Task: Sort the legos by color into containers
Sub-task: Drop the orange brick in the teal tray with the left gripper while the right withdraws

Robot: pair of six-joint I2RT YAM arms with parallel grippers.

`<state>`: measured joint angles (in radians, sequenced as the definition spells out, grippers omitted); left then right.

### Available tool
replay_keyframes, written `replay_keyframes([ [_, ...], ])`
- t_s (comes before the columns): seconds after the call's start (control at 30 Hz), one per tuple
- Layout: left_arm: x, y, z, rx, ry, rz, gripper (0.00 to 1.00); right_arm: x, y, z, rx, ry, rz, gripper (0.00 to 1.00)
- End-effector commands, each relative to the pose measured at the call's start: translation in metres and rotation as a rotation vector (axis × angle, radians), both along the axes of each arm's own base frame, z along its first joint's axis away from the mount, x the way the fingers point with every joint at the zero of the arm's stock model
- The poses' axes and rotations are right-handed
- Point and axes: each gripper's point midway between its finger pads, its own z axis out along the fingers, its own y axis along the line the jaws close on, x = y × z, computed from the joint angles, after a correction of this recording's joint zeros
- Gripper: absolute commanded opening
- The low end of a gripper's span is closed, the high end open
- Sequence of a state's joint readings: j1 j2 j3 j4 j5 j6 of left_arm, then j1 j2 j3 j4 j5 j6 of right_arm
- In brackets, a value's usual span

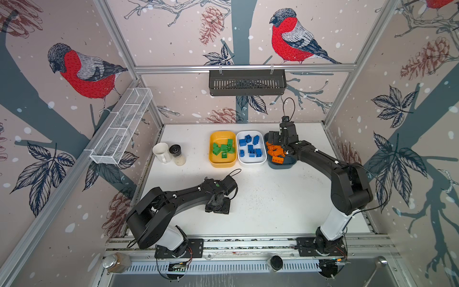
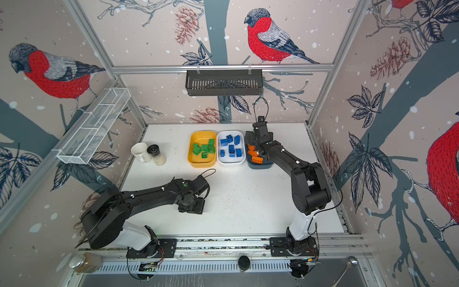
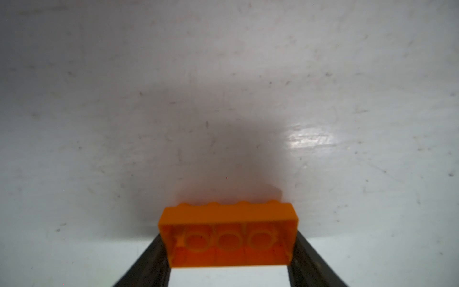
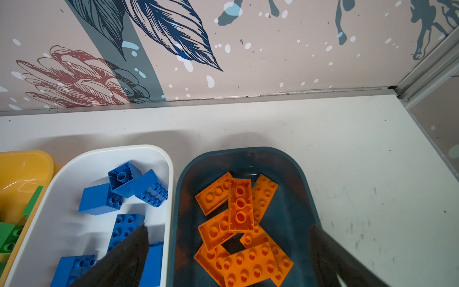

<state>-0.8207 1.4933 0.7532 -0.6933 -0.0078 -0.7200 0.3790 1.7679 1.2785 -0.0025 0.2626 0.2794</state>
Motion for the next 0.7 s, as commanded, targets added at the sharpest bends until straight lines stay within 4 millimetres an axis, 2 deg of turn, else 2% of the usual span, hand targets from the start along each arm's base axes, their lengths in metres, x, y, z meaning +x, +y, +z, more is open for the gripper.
replay_keyframes([
  [0.0, 0.011, -0.005, -0.005, -0.008, -0.046, 0.019, 0.62, 0.0, -0.002, 0.01, -0.008, -0.032, -0.006, 1.0],
  [0.13, 0.024, -0.014, 0.008, -0.037, -0.098, 0.003, 0.59, -0.005, -0.006, 0.014, -0.01, -0.038, -0.014, 1.0],
  [0.33, 0.058, -0.037, 0.051, -0.124, -0.259, -0.016, 0.55, -0.026, -0.01, 0.021, 0.049, -0.063, -0.018, 1.0],
  [0.5, 0.096, -0.055, 0.09, -0.144, -0.411, -0.045, 0.55, -0.049, -0.02, 0.026, 0.107, -0.102, -0.048, 1.0],
  [0.53, 0.101, -0.055, 0.091, -0.132, -0.431, -0.054, 0.55, -0.052, -0.023, 0.029, 0.112, -0.116, -0.056, 0.99],
  [0.6, 0.121, -0.066, 0.111, -0.139, -0.492, -0.069, 0.55, -0.058, -0.032, 0.033, 0.114, -0.145, -0.086, 1.0],
  [0.67, 0.133, -0.076, 0.121, -0.139, -0.522, -0.098, 0.55, -0.064, -0.04, 0.037, 0.113, -0.169, -0.115, 0.99],
])
